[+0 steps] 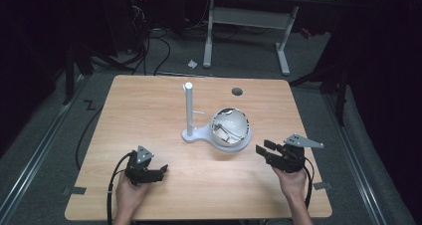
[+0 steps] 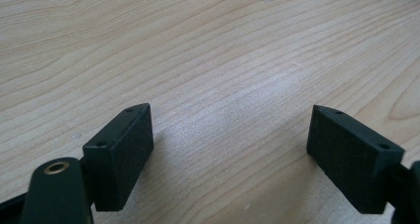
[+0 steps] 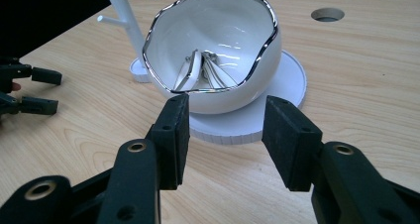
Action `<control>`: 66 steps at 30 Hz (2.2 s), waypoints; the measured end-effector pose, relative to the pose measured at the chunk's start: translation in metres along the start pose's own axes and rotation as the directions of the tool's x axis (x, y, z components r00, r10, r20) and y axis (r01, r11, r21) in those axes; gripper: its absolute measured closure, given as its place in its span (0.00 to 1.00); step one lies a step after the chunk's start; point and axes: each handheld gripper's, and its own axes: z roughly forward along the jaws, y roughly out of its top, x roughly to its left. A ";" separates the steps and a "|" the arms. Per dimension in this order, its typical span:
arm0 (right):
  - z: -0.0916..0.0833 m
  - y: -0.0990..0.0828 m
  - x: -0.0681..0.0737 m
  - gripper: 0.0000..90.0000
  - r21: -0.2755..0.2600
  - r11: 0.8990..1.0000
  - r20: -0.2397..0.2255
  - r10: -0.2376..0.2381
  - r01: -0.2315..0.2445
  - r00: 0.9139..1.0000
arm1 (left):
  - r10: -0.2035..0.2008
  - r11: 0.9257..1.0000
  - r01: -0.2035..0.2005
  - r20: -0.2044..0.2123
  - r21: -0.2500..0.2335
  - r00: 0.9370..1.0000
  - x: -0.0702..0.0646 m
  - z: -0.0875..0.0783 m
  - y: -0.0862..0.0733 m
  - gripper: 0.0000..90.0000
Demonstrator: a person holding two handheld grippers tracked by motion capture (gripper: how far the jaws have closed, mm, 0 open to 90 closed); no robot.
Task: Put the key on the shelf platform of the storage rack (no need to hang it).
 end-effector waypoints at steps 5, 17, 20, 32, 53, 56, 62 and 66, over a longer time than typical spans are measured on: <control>0.005 -0.003 0.004 0.60 0.018 1.000 -0.003 -0.002 0.002 1.000 | -0.001 1.000 0.001 0.000 -0.001 1.000 0.000 0.000 0.000 0.21; 0.014 -0.013 0.014 0.60 0.043 0.999 -0.022 -0.020 0.021 1.000 | 0.001 1.000 -0.001 -0.001 0.000 1.000 0.000 0.000 0.000 0.21; 0.017 -0.016 0.016 0.60 0.050 0.998 -0.026 -0.024 0.025 0.999 | 0.000 1.000 0.000 0.000 0.000 1.000 0.000 0.000 0.000 0.21; 0.028 -0.027 0.025 0.60 0.080 0.996 -0.058 -0.042 0.047 0.997 | 0.001 1.000 -0.001 0.000 0.000 1.000 0.000 0.000 0.000 0.21; 0.053 -0.036 0.040 0.59 0.120 0.988 -0.081 -0.083 0.093 0.993 | 0.002 1.000 -0.002 -0.001 -0.002 1.000 0.000 0.000 0.000 0.21; 0.057 -0.035 0.043 0.59 0.123 0.988 -0.096 -0.087 0.098 0.992 | 0.001 1.000 -0.001 -0.001 -0.002 1.000 0.000 0.000 0.000 0.21; 0.066 -0.037 0.050 0.59 0.142 0.982 -0.106 -0.107 0.122 0.989 | 0.001 1.000 -0.001 -0.001 -0.002 1.000 0.000 0.000 0.000 0.21; 0.071 -0.039 0.052 0.58 0.141 0.982 -0.103 -0.108 0.122 0.989 | 0.002 1.000 -0.002 -0.001 -0.002 1.000 0.000 0.000 0.000 0.21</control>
